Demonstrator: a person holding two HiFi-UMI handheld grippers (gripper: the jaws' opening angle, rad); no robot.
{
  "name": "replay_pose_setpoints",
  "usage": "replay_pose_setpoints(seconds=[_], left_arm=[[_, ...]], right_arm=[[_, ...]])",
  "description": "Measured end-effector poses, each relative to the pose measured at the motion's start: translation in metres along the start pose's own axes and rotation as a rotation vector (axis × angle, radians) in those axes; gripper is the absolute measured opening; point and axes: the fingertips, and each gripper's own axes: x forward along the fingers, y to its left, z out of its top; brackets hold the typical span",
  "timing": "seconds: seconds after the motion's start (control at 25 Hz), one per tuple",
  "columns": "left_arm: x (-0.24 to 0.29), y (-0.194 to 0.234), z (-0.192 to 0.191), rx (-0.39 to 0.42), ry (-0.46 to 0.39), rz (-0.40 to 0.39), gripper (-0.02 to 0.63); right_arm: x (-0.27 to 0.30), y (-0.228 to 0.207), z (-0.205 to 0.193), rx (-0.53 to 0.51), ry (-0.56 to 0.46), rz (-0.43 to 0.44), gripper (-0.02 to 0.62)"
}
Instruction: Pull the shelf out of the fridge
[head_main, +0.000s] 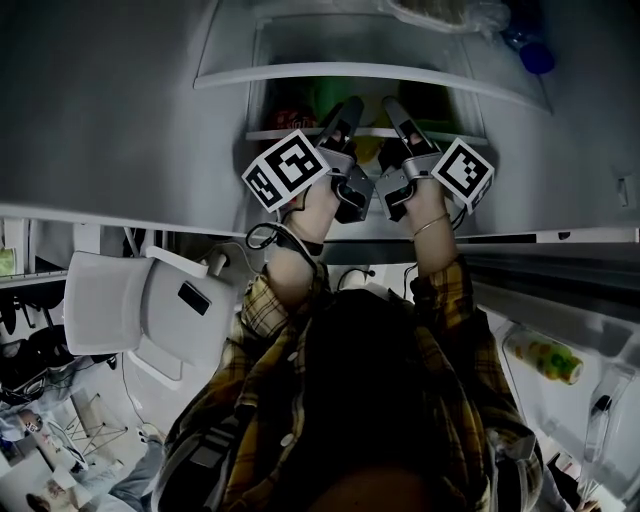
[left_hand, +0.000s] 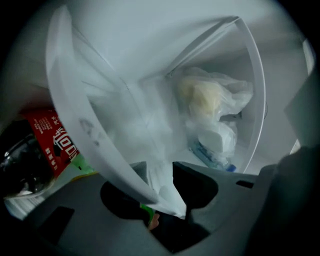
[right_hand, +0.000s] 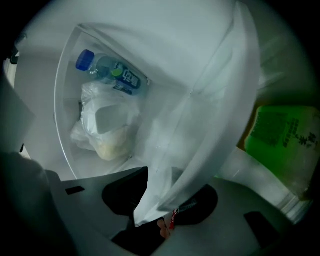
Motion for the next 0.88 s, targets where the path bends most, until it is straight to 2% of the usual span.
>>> replay_pose_setpoints(seconds=[0.16,0.24,0.32,0.68,0.88], left_arm=[[0.004,0.007,0.005,-0.027,-0.014,0.016,0.165],[0.004,0.011,0.005,-0.04,-0.016,0.026,0.118],[0.004,0.013,0.006,-0.057,-0.021,0.026,0.066],[0.004,0.013,0.003,-0.083,-0.027,0.019,0.052],[-0.014,0.009,-0.008,-0.088,-0.026,0.008,0.049]], right_arm=[[0.007,-0.007,-0.002,-0.005,0.01,-0.035,0.155],[0.007,-0.01,-0.001,-0.011,0.004,-0.052,0.135],[0.007,-0.012,-0.001,-0.019,-0.001,-0.064,0.084],[0.004,-0.013,-0.001,0.015,-0.019,-0.049,0.063],[-0.015,-0.008,-0.011,0.028,-0.034,-0.036,0.061]])
